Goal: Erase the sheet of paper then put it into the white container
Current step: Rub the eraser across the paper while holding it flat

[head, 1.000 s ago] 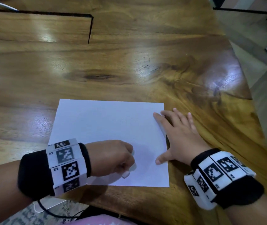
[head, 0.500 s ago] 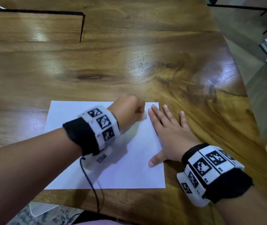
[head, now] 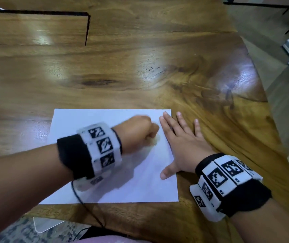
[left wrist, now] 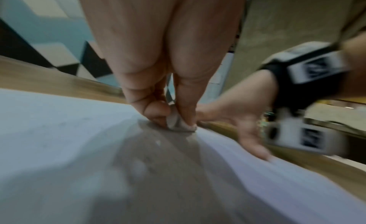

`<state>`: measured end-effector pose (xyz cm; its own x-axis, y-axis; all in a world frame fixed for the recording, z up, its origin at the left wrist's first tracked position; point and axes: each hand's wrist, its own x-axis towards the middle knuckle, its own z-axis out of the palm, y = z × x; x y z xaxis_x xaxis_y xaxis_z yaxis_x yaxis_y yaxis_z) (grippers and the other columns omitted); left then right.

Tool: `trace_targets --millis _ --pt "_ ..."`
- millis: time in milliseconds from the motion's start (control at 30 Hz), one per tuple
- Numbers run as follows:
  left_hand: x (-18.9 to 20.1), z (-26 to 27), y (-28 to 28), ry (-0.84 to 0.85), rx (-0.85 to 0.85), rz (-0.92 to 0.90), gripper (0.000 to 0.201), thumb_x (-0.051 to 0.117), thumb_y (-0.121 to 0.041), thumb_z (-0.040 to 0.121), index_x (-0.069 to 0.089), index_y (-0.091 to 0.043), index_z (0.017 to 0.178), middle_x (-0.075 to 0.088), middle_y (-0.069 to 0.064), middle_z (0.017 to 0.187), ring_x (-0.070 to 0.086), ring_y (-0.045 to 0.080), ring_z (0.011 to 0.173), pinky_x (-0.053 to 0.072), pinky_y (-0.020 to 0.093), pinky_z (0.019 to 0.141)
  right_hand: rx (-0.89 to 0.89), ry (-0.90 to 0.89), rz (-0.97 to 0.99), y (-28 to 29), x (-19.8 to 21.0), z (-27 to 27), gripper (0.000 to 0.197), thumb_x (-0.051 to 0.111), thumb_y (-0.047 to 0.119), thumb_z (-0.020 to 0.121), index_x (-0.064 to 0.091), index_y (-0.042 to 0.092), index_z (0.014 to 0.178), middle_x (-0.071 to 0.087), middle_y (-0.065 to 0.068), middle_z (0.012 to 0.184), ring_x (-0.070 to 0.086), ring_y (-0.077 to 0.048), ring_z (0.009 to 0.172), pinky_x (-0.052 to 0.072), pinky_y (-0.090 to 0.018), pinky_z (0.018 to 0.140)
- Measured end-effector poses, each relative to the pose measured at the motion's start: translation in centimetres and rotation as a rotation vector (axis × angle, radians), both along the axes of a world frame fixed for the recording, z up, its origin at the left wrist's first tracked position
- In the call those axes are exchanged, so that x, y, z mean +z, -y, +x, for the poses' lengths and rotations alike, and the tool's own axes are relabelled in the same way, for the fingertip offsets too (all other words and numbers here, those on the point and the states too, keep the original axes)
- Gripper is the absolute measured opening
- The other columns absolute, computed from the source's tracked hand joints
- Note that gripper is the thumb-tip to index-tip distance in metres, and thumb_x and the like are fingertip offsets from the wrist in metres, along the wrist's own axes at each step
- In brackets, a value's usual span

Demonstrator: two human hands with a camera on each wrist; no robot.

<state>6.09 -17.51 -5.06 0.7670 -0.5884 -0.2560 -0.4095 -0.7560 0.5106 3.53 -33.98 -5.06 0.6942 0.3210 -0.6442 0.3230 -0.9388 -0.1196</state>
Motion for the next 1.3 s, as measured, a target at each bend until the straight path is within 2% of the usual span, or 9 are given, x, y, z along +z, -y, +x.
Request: trace_targets --millis 133,333,567,800,900,1033,1133,1200,1300 --pt "0.1 -1.8 -1.1 -0.111 -0.178 0.055 0.004 0.059 -0.011 0.078 0.062 -0.012 0.075 0.062 0.003 0.081 0.052 0.016 0.072 0.041 0.025 0.068 -0.005 -0.007 0.014 -0.1 0.0 0.0 0.148 0.076 0.068 0.052 -0.034 0.023 0.141 -0.042 0.010 0.147 -0.042 -0.019 0.133 -0.024 -0.055 0.108" --pt "0.8 3.9 1.4 0.082 0.148 0.040 0.009 0.062 -0.013 0.077 0.062 -0.005 0.081 0.050 0.003 0.077 0.047 0.021 0.075 0.024 0.024 0.060 -0.005 -0.016 0.000 0.0 -0.1 0.0 0.149 0.074 0.070 0.051 -0.038 0.025 0.138 -0.044 0.012 0.145 -0.045 -0.018 0.130 -0.024 -0.055 0.108" --pt "0.5 -1.9 0.4 -0.075 -0.151 0.037 0.010 0.057 -0.013 0.080 0.063 -0.007 0.077 0.063 0.012 0.084 0.055 0.025 0.077 0.036 0.027 0.067 -0.012 -0.012 0.030 0.0 -0.1 0.0 0.149 0.076 0.068 0.050 -0.034 0.024 0.141 -0.042 0.012 0.147 -0.043 -0.018 0.132 -0.025 -0.054 0.106" --pt "1.0 3.5 1.4 0.073 0.121 0.095 0.012 0.056 -0.017 0.084 0.058 -0.006 0.085 0.053 0.012 0.087 0.046 0.023 0.075 0.036 0.030 0.068 -0.009 -0.022 0.003 0.0 -0.1 0.0 0.149 0.075 0.069 0.051 -0.039 0.025 0.137 -0.045 0.012 0.145 -0.046 -0.018 0.129 -0.024 -0.055 0.108" --pt "0.3 0.7 1.2 -0.025 0.006 0.099 0.019 0.047 -0.009 0.085 0.050 -0.017 0.068 0.046 0.004 0.075 0.044 0.024 0.072 0.034 0.031 0.065 -0.013 -0.023 0.018 0.0 -0.1 0.0 0.148 0.075 0.068 0.051 -0.039 0.026 0.136 -0.043 0.012 0.146 -0.045 -0.018 0.130 -0.024 -0.055 0.108" --pt "-0.4 -3.9 0.2 -0.176 -0.117 0.068 0.015 0.044 -0.017 0.088 0.054 -0.006 0.087 0.040 0.000 0.076 0.051 0.027 0.080 0.027 0.033 0.059 -0.018 -0.025 0.031 0.1 -0.1 0.0 0.150 0.076 0.068 0.050 -0.034 0.024 0.142 -0.042 0.011 0.147 -0.044 -0.018 0.132 -0.022 -0.057 0.109" --pt "-0.9 -4.2 -1.2 -0.110 -0.162 0.036 0.013 0.048 -0.018 0.084 0.054 -0.006 0.081 0.045 -0.003 0.074 0.048 0.022 0.080 0.043 0.040 0.073 -0.017 -0.019 0.024 0.0 0.0 0.0 0.149 0.076 0.067 0.050 -0.033 0.024 0.142 -0.042 0.012 0.147 -0.043 -0.017 0.132 -0.022 -0.056 0.109" --pt "-0.8 -2.8 -2.2 -0.069 -0.061 0.047 0.010 0.051 -0.018 0.085 0.058 -0.010 0.084 0.043 -0.011 0.071 0.045 0.015 0.083 0.042 0.024 0.070 -0.014 -0.010 0.017 0.1 0.1 0.0 0.148 0.076 0.068 0.051 -0.033 0.025 0.142 -0.041 0.013 0.147 -0.042 -0.017 0.133 -0.022 -0.056 0.109" --pt "0.4 0.4 -3.9 -0.037 0.314 -0.065 0.011 0.064 -0.020 0.080 0.059 -0.011 0.085 0.046 -0.004 0.077 0.048 0.019 0.074 0.027 0.025 0.058 -0.011 -0.007 -0.004 0.0 0.0 -0.1 0.148 0.073 0.071 0.051 -0.034 0.024 0.141 -0.042 0.013 0.147 -0.043 -0.017 0.133 -0.021 -0.058 0.108"
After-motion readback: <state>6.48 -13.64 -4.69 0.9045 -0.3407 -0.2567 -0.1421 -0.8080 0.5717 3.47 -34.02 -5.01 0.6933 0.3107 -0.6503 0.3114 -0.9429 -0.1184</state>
